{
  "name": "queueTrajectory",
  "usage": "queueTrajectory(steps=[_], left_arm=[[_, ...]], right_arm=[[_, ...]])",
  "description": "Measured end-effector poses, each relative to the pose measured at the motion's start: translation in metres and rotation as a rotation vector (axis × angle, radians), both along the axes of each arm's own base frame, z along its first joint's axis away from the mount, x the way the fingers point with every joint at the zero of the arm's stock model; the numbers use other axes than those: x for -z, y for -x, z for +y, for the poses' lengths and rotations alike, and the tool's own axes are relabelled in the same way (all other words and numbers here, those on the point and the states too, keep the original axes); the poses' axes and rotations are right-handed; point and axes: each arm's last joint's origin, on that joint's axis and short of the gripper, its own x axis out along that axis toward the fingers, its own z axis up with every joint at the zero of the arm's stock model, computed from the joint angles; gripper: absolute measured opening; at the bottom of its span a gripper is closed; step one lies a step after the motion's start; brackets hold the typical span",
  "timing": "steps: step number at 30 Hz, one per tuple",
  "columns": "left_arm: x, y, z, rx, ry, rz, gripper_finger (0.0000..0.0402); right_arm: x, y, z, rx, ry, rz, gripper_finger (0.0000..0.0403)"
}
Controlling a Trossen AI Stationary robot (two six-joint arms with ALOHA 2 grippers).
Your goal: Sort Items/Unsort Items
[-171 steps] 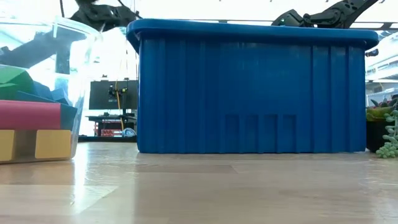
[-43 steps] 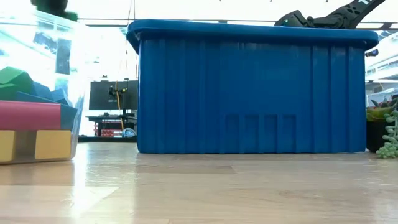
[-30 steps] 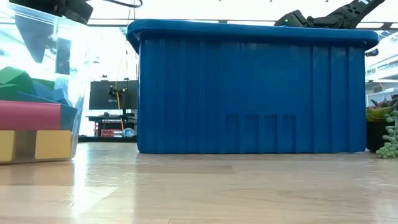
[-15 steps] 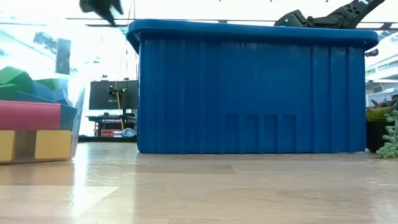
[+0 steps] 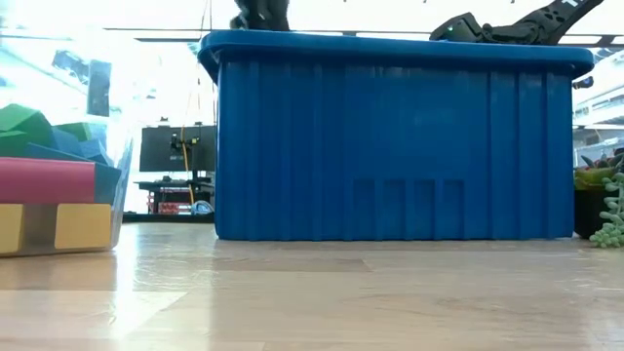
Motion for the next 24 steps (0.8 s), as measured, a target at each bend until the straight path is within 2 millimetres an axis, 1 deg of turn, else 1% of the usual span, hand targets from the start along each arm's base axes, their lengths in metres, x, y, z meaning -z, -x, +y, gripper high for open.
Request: queueTrajectory(steps=[4, 9, 11, 13, 16, 18, 22, 24], left_arm=[[0.016, -0.033, 0.043, -0.049, -0.002, 0.047, 0.0273], [0.034, -0.065, 0.098, -0.095, -0.037, 0.111, 0.0273], [0.046, -0.075, 0.12, -0.119, -0.041, 0.139, 0.0273], [0.063, -0.083, 0.141, -0.148, -0.041, 0.178, 0.0273], [0.095, -0.09, 0.167, -0.207, -0.023, 0.256, 0.0273], [0.117, -0.089, 0.181, -0.234, 0.009, 0.307, 0.0273], [0.158, -0.085, 0.2, -0.249, 0.092, 0.431, 0.0273], [0.172, -0.085, 0.206, -0.253, 0.117, 0.462, 0.0273]], right_arm=[[0.0, 0.0, 0.0, -0.001, -0.001, 0.001, 0.0229], [0.001, 0.0, 0.0, -0.001, -0.003, 0.005, 0.0229], [0.0, 0.0, 0.0, -0.001, -0.003, 0.004, 0.0229], [0.0, 0.0, 0.0, 0.0, -0.002, 0.004, 0.0229], [0.0, 0.0, 0.0, -0.001, -0.002, 0.005, 0.0229], [0.001, 0.0, 0.0, -0.001, -0.003, 0.006, 0.0229], [0.001, 0.0, 0.0, -0.001, -0.004, 0.008, 0.0229], [0.001, 0.0, 0.0, -0.001, -0.005, 0.009, 0.0229]])
